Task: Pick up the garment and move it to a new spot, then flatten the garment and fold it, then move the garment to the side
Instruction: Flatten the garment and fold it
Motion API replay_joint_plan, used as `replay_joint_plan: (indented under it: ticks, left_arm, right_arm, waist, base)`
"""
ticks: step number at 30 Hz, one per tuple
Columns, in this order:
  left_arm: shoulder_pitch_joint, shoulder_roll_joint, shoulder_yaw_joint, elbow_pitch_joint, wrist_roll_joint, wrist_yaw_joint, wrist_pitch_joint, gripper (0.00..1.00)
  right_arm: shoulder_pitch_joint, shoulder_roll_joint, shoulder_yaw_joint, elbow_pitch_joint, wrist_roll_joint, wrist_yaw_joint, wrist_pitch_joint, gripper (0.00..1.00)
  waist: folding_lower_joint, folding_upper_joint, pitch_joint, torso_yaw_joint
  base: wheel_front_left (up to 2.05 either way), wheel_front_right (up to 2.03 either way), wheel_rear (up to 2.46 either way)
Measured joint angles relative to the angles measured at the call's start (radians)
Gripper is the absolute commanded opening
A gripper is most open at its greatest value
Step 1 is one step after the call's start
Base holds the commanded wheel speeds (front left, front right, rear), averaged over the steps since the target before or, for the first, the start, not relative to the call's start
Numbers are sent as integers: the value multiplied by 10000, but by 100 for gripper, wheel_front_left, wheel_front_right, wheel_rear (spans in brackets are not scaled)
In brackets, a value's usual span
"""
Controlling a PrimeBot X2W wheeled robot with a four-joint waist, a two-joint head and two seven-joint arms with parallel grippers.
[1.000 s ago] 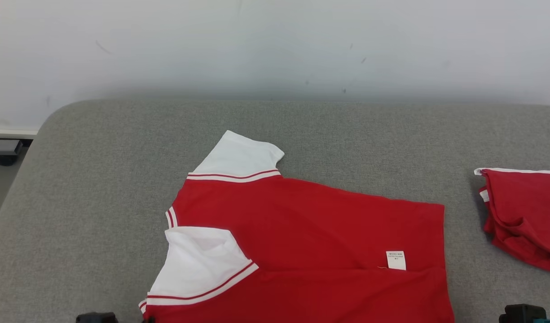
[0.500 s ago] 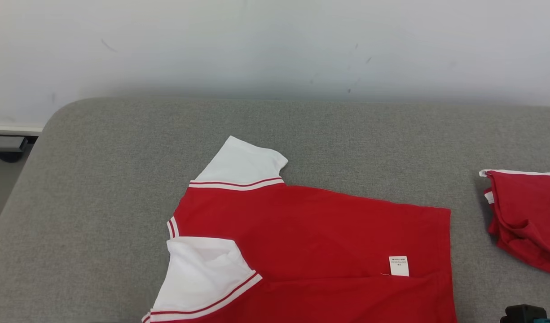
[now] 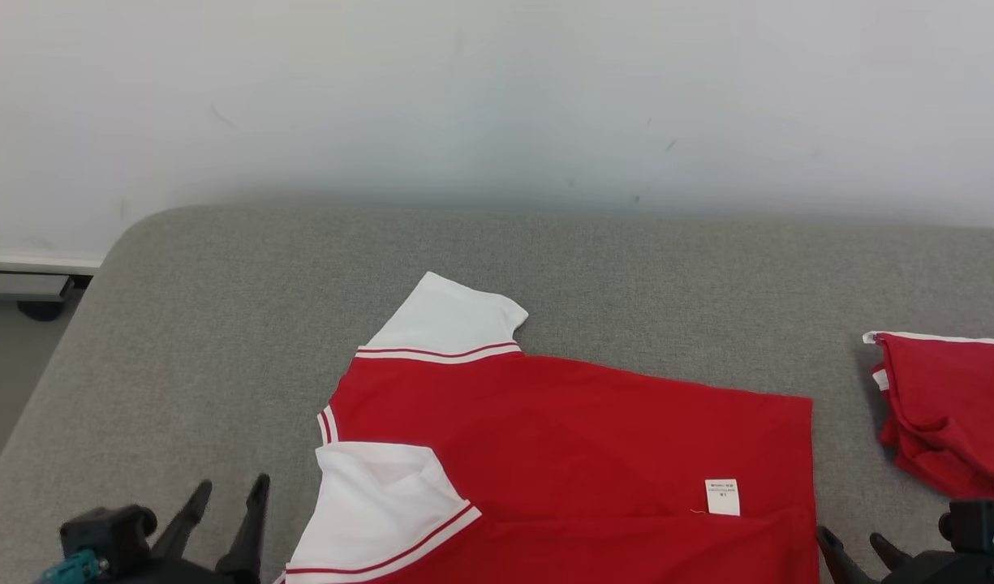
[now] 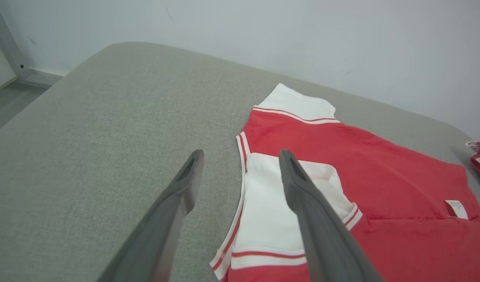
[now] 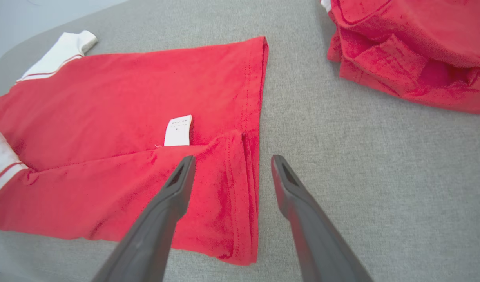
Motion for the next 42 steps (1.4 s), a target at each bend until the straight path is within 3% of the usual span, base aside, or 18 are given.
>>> replay_joint_plan:
  ticks: [6, 13, 23, 42]
  left_arm:
    - [-921, -826, 474, -226, -56, 0, -1112, 100]
    - [-1216, -1208, 303, 15, -132, 0, -1699, 100]
    - [-1208, -988, -176, 880, 362, 0, -1590, 100]
    - [-1155, -813, -316, 1335, 443, 8, -1034, 100]
  right_arm:
    - [-844, 305, -79, 0, -163, 0, -976, 100]
    - [-1488, 934, 391, 426, -174, 192, -1708, 100]
    - [-2080, 1127, 715, 1158, -382, 531, -2911, 100]
    - [-1887, 1024, 295, 1553, -878, 472, -4297, 100]
  waist:
    - [0, 0, -449, -20]
    - [-1, 0, -792, -193]
    - [0, 0, -910, -716]
    - [0, 0, -879, -770]
  base:
    - [0, 0, 0]
    - [0, 0, 0]
    - [0, 0, 0]
    - [0, 0, 0]
